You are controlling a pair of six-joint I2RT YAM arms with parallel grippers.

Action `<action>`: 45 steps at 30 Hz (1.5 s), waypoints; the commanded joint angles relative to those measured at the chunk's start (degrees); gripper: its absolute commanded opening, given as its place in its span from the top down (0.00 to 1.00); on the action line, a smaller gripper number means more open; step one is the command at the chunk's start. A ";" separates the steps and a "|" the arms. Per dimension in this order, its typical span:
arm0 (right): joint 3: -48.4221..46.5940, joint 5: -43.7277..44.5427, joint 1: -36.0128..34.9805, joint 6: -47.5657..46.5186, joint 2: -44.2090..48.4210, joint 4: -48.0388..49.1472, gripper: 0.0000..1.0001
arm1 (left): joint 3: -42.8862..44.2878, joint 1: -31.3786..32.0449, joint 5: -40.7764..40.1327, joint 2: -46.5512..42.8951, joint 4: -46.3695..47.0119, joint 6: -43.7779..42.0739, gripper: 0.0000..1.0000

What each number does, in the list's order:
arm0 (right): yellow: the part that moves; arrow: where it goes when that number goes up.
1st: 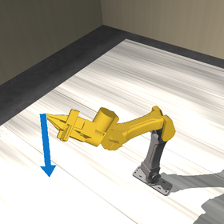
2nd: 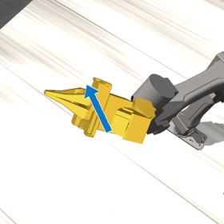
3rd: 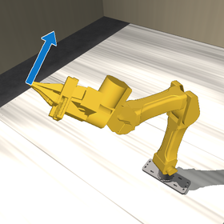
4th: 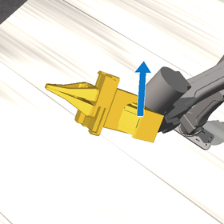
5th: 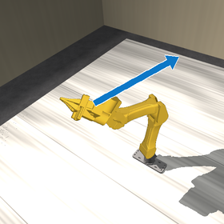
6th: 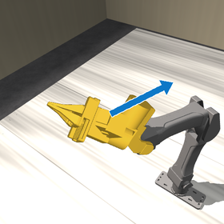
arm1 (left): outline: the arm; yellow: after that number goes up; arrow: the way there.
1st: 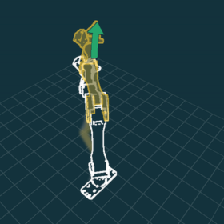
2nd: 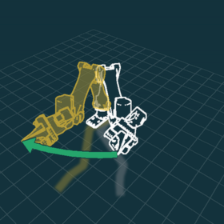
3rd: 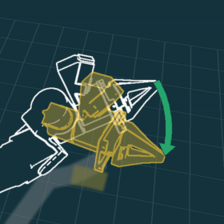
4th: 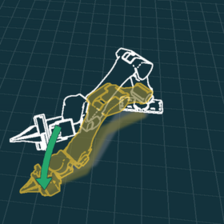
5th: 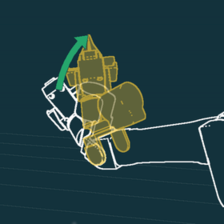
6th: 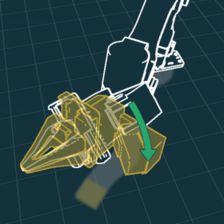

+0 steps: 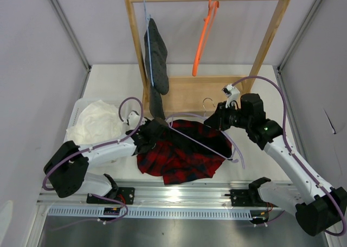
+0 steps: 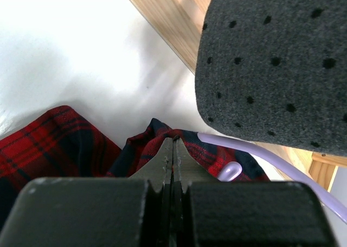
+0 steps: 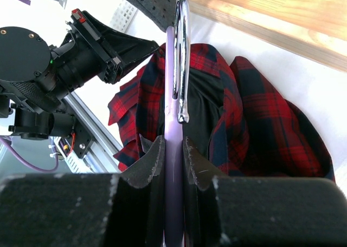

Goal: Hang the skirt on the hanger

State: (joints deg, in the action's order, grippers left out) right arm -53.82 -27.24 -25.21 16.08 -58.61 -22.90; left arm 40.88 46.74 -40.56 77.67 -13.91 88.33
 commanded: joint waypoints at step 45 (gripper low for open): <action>-6.12 5.89 -4.32 3.79 -0.46 -1.19 1.00 | 1.21 3.53 -9.63 0.55 1.70 4.56 1.00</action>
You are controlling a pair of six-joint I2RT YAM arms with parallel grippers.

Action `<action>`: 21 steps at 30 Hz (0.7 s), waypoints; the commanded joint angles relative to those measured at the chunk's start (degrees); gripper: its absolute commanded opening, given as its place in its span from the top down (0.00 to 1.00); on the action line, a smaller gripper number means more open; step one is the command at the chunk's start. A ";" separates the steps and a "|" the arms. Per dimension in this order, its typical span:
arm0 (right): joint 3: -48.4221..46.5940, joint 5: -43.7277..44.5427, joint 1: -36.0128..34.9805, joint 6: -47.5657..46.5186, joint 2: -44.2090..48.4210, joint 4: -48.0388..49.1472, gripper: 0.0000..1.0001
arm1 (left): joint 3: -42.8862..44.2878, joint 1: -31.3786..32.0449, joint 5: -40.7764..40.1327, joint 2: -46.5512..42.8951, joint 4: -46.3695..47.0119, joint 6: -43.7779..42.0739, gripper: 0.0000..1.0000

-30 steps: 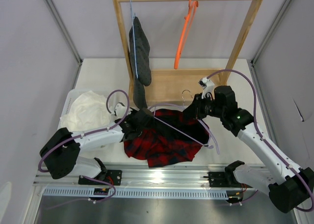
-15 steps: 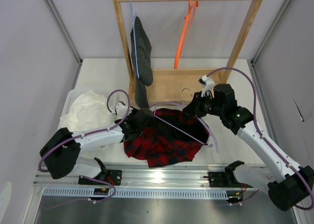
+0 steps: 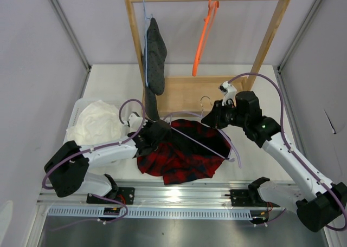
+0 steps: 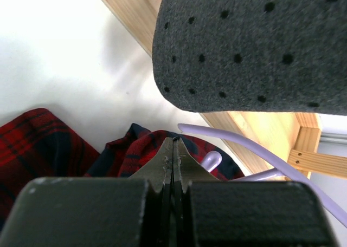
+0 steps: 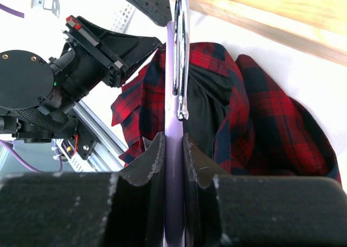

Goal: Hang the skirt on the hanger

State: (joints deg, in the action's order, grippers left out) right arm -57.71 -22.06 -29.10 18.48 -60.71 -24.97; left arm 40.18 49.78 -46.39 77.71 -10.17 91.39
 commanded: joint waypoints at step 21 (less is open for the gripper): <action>-0.73 1.15 -1.75 4.11 2.88 0.71 1.00 | 2.00 0.32 -5.20 1.83 -2.57 3.88 1.00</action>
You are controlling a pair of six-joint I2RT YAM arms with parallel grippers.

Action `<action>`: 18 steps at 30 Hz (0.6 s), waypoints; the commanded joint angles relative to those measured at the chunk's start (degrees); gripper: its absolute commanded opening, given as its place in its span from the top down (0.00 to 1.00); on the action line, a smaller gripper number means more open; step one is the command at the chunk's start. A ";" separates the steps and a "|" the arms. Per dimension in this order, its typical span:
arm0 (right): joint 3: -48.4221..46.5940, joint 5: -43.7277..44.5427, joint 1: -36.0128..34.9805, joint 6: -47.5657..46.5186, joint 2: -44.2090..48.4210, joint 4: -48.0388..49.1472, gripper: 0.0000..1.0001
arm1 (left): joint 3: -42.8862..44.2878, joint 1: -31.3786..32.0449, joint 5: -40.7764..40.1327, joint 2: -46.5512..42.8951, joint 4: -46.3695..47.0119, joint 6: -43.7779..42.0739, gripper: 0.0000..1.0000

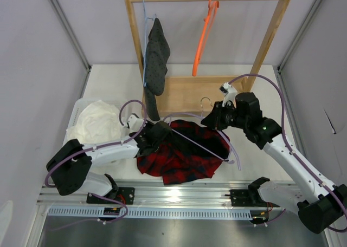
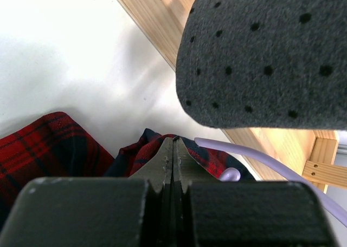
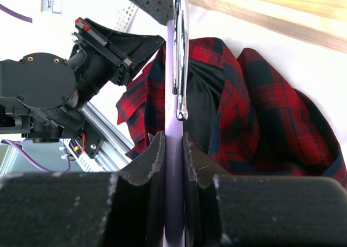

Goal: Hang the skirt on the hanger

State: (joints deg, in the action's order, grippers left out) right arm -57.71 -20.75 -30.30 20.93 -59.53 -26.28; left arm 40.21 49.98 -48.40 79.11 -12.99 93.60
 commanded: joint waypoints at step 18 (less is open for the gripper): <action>2.87 1.59 -2.04 2.54 2.66 3.34 1.00 | 1.63 -0.14 -2.93 0.08 2.62 0.53 1.00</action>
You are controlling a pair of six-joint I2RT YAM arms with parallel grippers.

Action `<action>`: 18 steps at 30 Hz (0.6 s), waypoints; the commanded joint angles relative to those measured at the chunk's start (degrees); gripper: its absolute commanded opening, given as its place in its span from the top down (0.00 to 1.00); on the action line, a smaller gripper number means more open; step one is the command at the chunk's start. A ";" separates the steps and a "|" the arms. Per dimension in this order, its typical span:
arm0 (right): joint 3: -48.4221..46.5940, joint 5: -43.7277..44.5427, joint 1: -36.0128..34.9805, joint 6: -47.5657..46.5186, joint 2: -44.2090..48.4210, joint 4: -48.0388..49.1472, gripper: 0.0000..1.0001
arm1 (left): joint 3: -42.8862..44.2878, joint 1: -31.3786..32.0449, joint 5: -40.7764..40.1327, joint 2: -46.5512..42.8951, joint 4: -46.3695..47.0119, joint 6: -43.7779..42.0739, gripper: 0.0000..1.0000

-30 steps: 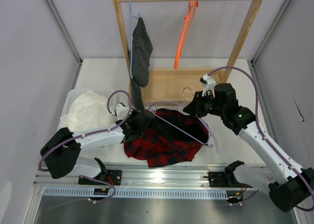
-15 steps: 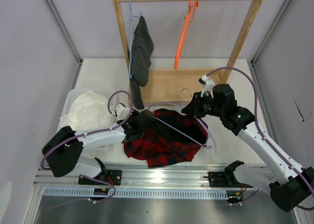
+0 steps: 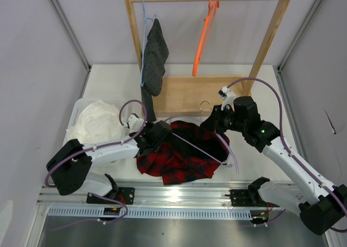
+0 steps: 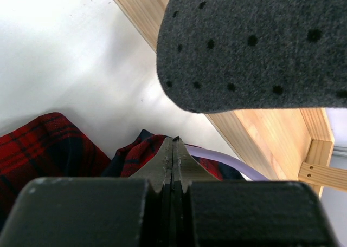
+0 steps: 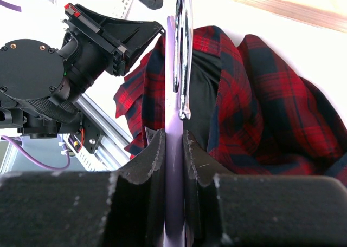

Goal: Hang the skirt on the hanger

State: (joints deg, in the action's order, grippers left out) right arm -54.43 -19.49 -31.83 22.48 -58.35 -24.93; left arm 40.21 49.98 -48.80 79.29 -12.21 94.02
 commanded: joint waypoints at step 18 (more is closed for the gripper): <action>0.64 0.94 -2.00 0.02 0.34 2.43 1.00 | 1.72 -0.14 -1.48 -0.62 3.51 -1.21 1.00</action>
State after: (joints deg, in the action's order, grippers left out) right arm -54.19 -18.39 -33.10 22.44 -58.30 -24.51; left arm 40.21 49.98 -48.73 79.29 -10.83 93.45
